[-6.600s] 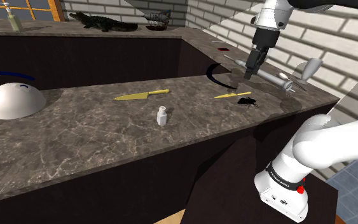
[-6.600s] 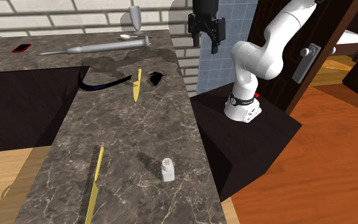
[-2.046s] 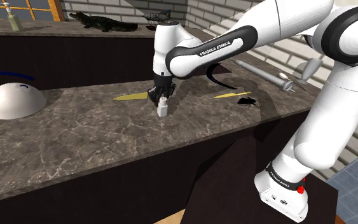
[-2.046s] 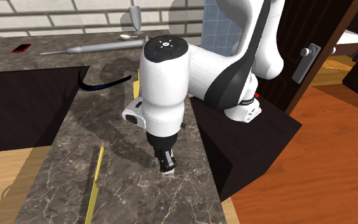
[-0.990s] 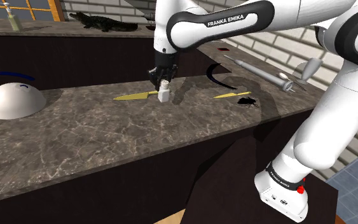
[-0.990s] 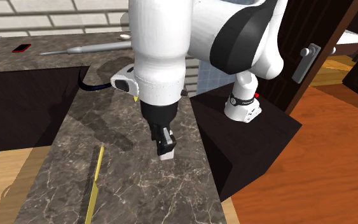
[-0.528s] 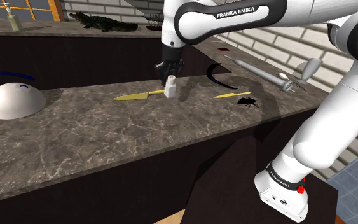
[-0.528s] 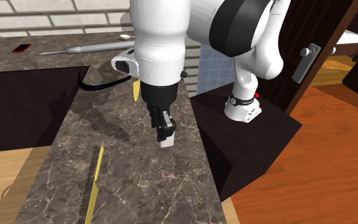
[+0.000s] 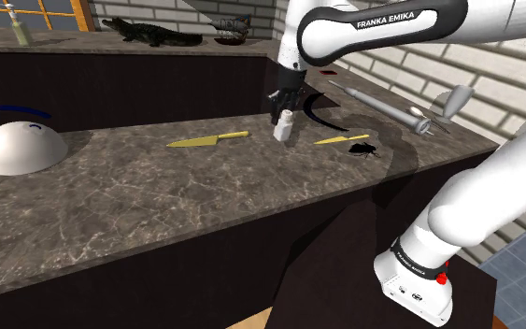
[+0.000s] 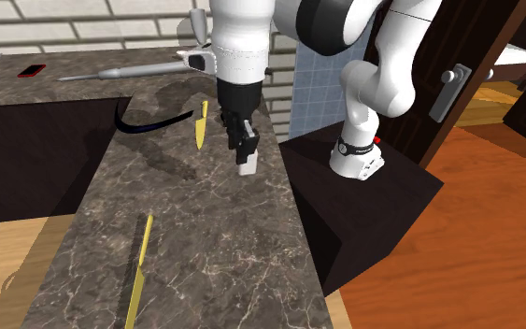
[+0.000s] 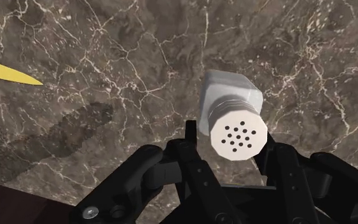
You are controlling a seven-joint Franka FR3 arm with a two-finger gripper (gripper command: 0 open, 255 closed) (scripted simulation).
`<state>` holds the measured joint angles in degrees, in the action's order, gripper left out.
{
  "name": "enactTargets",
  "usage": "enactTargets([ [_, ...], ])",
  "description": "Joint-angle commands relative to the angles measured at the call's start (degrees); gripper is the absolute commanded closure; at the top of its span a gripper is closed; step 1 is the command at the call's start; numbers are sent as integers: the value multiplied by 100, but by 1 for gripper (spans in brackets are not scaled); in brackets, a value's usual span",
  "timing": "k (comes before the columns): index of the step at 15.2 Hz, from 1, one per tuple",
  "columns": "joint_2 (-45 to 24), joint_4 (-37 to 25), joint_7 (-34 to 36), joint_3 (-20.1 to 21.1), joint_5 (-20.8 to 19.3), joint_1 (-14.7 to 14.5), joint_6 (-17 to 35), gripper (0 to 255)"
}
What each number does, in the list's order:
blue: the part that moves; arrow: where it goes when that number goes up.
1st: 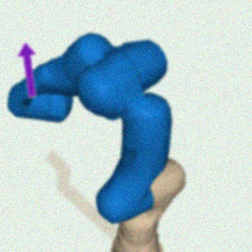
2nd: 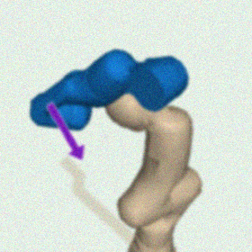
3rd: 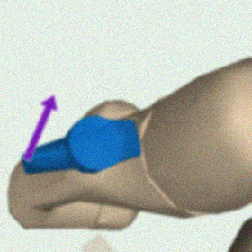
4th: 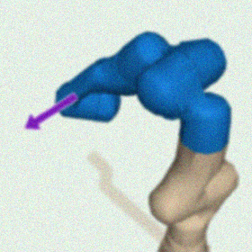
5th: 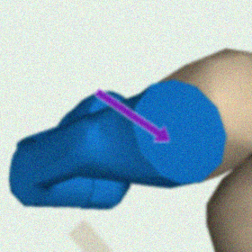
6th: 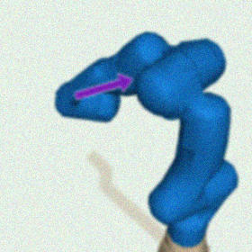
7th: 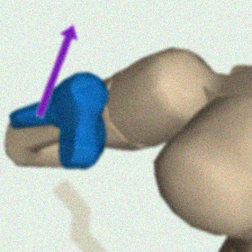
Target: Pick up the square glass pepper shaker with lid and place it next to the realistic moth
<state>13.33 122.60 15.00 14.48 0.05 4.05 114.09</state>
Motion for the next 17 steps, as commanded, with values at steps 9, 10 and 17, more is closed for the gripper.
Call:
enactTargets([
  [9,1375,1325,-1344,-938,18,371,-19,255],
  [10,1484,1418,-1477,-1042,-12,417,-33,255],
  [17,2095,1885,-2419,-1801,-331,800,-153,255],
])
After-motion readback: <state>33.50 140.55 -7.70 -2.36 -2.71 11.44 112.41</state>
